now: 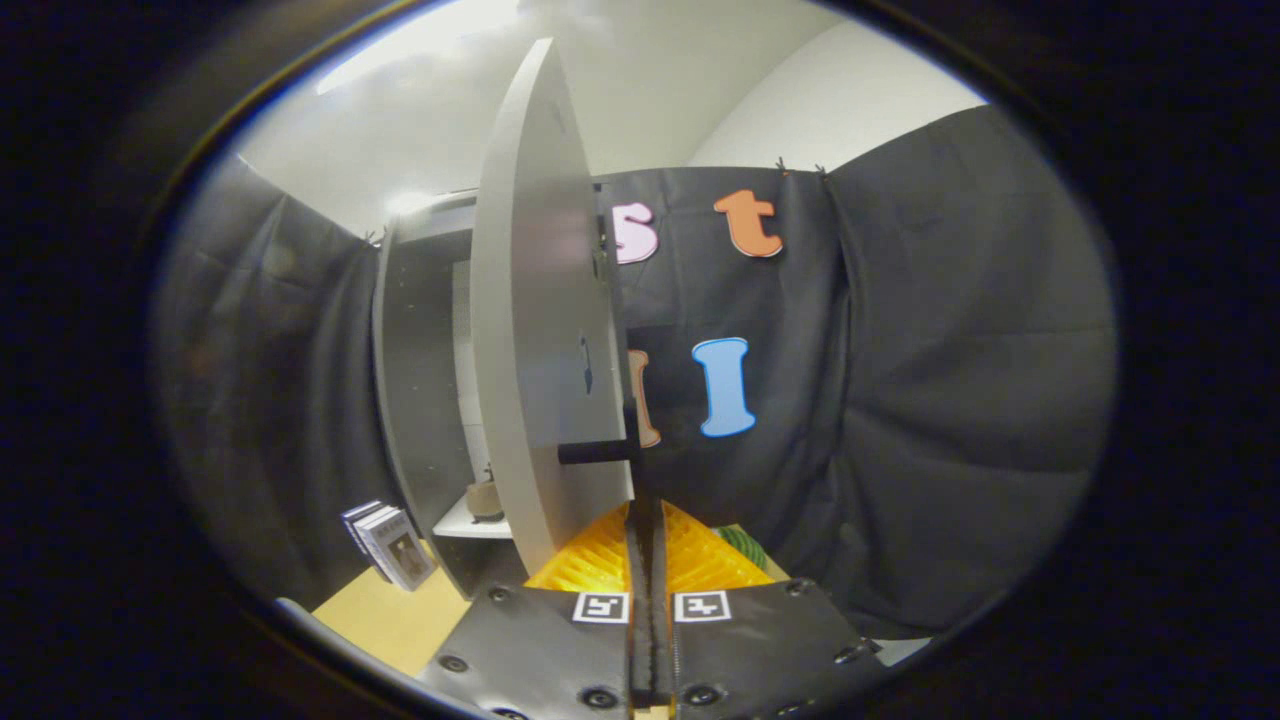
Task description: Open the shoe cabinet door, grab the shoes and put them into the shoe cabinet, then close the shoe cabinet door.
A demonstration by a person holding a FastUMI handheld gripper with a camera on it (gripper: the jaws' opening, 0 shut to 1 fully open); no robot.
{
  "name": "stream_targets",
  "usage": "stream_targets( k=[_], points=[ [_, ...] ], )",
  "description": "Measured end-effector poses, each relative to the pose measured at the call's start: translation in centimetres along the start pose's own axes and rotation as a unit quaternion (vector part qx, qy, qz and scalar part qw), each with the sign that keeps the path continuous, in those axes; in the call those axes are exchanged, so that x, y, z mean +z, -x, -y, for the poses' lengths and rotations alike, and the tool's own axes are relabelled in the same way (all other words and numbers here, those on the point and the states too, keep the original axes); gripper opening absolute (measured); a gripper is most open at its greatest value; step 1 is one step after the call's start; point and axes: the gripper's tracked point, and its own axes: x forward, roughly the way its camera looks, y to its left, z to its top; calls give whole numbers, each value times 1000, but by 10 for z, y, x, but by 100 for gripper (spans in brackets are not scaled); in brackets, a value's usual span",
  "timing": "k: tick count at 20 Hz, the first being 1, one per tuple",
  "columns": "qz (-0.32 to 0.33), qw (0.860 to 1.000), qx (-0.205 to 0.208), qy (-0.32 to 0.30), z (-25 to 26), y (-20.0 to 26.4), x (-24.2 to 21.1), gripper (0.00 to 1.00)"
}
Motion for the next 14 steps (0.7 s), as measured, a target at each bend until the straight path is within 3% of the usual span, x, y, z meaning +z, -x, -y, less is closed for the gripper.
stream_targets(
  k=[5, 14],
  points=[
    [-2, 1000, 7, 16, 9, 5, 3, 2],
    [-5, 999, -46, 12, 53, 32, 2, 2]
  ],
)
